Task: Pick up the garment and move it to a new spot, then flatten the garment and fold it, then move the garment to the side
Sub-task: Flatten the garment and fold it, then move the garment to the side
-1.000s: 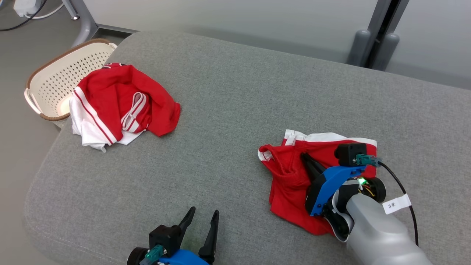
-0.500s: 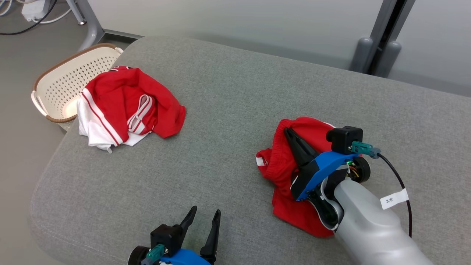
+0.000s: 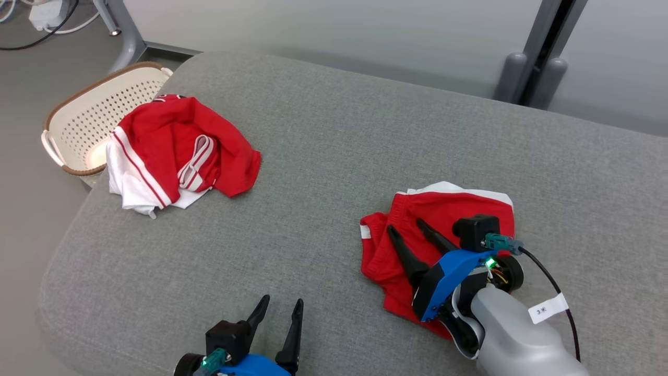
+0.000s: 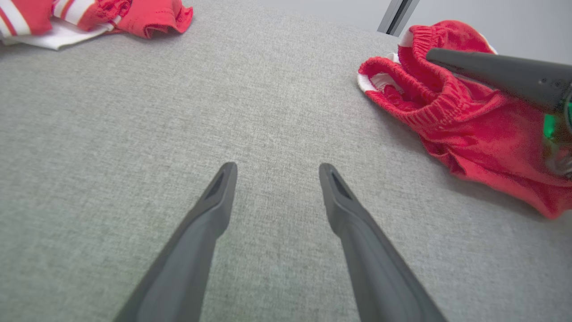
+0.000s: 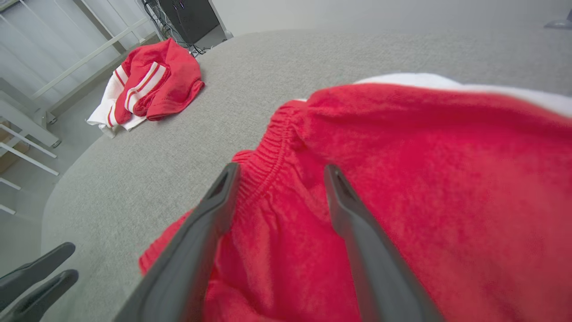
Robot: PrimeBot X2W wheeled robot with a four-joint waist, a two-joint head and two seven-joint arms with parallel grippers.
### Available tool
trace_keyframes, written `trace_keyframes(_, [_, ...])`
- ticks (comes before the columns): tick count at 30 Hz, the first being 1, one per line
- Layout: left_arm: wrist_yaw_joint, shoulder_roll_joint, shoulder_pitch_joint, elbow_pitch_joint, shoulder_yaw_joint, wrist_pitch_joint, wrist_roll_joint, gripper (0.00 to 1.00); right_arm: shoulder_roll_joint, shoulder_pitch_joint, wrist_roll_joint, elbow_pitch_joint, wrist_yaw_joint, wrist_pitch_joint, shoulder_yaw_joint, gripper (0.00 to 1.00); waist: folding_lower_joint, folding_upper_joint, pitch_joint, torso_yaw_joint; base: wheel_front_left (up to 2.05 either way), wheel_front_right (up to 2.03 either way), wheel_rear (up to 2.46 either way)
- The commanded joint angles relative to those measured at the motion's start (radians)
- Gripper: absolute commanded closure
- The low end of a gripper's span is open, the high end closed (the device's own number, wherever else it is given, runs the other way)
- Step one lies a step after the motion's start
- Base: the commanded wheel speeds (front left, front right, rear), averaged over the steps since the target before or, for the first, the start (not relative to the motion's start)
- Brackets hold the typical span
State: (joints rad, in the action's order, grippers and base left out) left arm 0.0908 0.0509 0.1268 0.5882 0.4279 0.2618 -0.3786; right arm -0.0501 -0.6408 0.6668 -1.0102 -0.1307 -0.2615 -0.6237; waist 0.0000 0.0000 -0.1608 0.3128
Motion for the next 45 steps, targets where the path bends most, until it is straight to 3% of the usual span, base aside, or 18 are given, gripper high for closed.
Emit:
trace_keyframes(1, [-0.002, 0.000, 0.012, -0.004, -0.012, 0.005, 0.008, 0.00, -0.002, 0.007, -0.014, 0.020, 0.000, -0.004, 0.000, 0.00, 0.0000, 0.0000, 0.011, -0.016, 0.00, 0.00, 0.00])
trace_keyframes(7, [-0.016, 0.000, 0.019, -0.029, -0.073, 0.005, 0.037, 0.00, -0.003, 0.064, -0.158, 0.160, 0.000, -0.004, 0.138, 0.00, 0.0000, 0.0000, 0.056, -0.089, 0.00, 0.00, 0.00])
trace_keyframes(14, [-0.027, 0.001, -0.010, -0.077, -0.160, 0.005, 0.137, 0.00, -0.001, 0.289, -0.434, 0.346, 0.000, -0.004, 0.474, 0.00, 0.0000, 0.0000, 0.128, -0.200, 0.00, 0.00, 0.00])
trace_keyframes(21, [-0.028, 0.000, -0.080, -0.124, -0.243, 0.005, 0.202, 0.00, -0.002, 0.440, -0.516, 0.407, 0.000, -0.004, 0.606, 0.00, 0.0000, 0.0000, 0.160, -0.286, 0.00, 0.00, 0.00])
trace_keyframes(26, [-0.028, 0.000, -0.132, -0.144, -0.282, 0.005, 0.223, 0.00, -0.001, 0.513, -0.553, 0.406, 0.000, -0.004, 0.629, 0.00, 0.0000, 0.0000, 0.173, -0.326, 0.00, 0.00, 0.00])
trace_keyframes(35, [-0.023, 0.000, -0.160, -0.139, -0.268, 0.005, 0.231, 0.00, -0.002, 0.565, -0.535, 0.375, 0.000, -0.004, 0.622, 0.00, 0.0000, 0.0000, 0.187, -0.332, 0.00, 0.00, 0.00])
trace_keyframes(45, [-0.015, 0.000, -0.126, -0.137, -0.215, 0.005, 0.222, 0.00, -0.001, 0.410, -0.489, 0.308, 0.000, -0.004, 0.521, 0.00, 0.0000, 0.0000, 0.148, -0.264, 0.00, 0.00, 0.00])
